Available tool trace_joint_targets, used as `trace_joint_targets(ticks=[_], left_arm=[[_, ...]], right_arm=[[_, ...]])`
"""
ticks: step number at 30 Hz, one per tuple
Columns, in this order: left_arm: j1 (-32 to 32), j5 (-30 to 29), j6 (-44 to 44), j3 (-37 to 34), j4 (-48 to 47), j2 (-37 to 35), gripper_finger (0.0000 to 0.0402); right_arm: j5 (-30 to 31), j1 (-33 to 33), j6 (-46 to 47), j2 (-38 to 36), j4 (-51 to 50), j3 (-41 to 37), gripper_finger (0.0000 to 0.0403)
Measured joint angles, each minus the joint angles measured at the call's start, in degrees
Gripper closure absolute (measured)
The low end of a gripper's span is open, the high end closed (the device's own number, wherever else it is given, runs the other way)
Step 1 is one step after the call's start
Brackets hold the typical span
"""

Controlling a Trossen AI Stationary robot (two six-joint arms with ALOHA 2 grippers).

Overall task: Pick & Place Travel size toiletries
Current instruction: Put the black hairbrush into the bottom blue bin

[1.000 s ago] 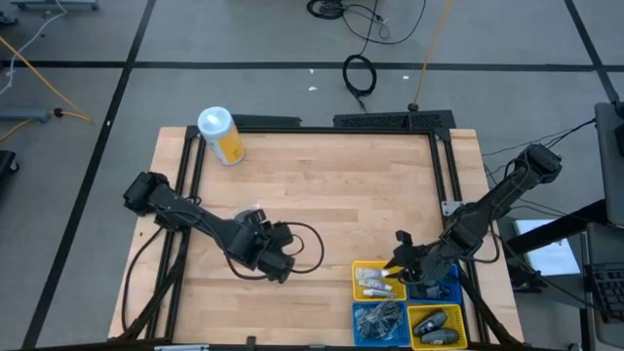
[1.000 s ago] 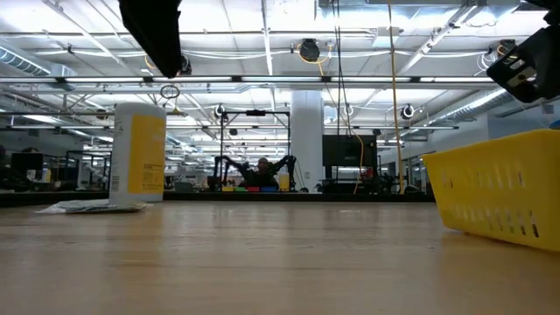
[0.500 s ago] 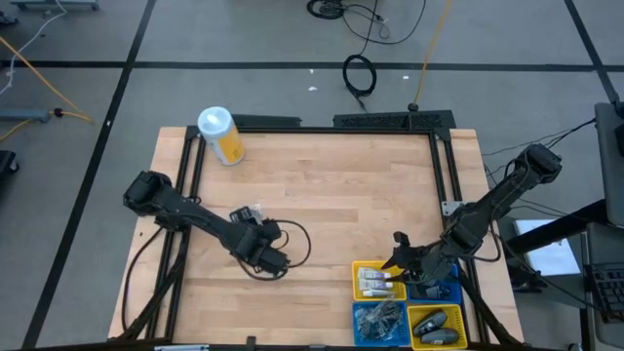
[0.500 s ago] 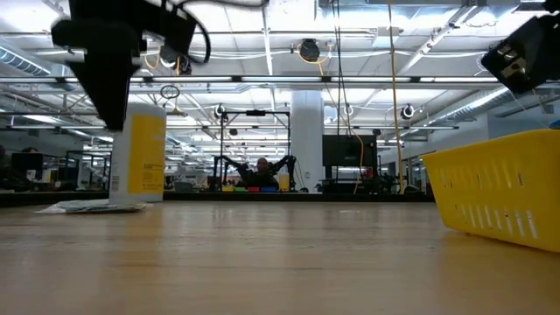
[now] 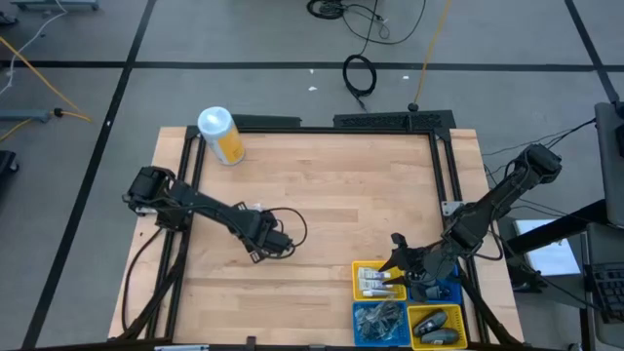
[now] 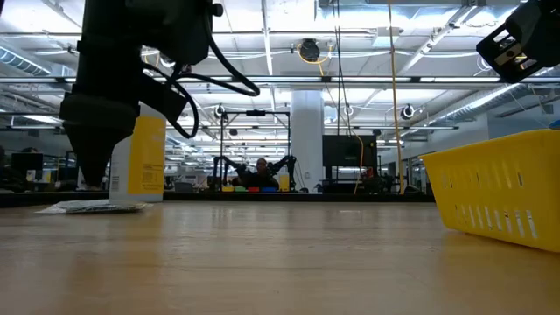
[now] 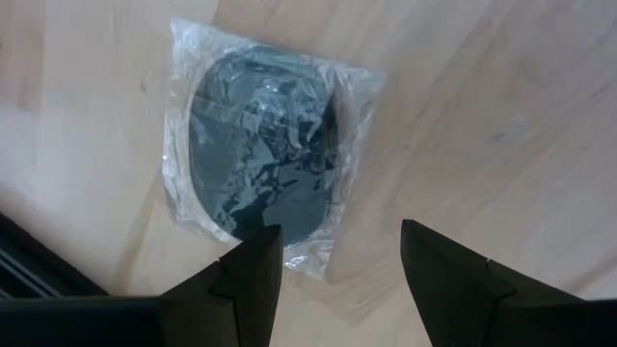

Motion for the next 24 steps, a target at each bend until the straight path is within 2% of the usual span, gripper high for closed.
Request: trace_joint_targets(ticks=[10,13,21,24], left_arm=[[3.37,0.25,6.06,-0.05,2.69,-0.02,0.0192],[4.22,2.51,7.54,-0.72,5.63,-0.02,0.0192],[5.05,3.41,8.33,-4.89,7.86,-0.02,0.0192],[5.37,5.33,9.55,-7.61,11.71,-0.04,0.0192]], right_arm=[[-0.03,0.0,0.09,0.0,-0.02,0.0,0.0251],[-0.03,0.0,0.11,0.0,-0.02,0.0,0.0251],[-0.16,0.02,0.11,0.0,-0.03,0.0,0.025],[-0.16,0.02,0.11,0.0,-0.02,0.0,0.025]])
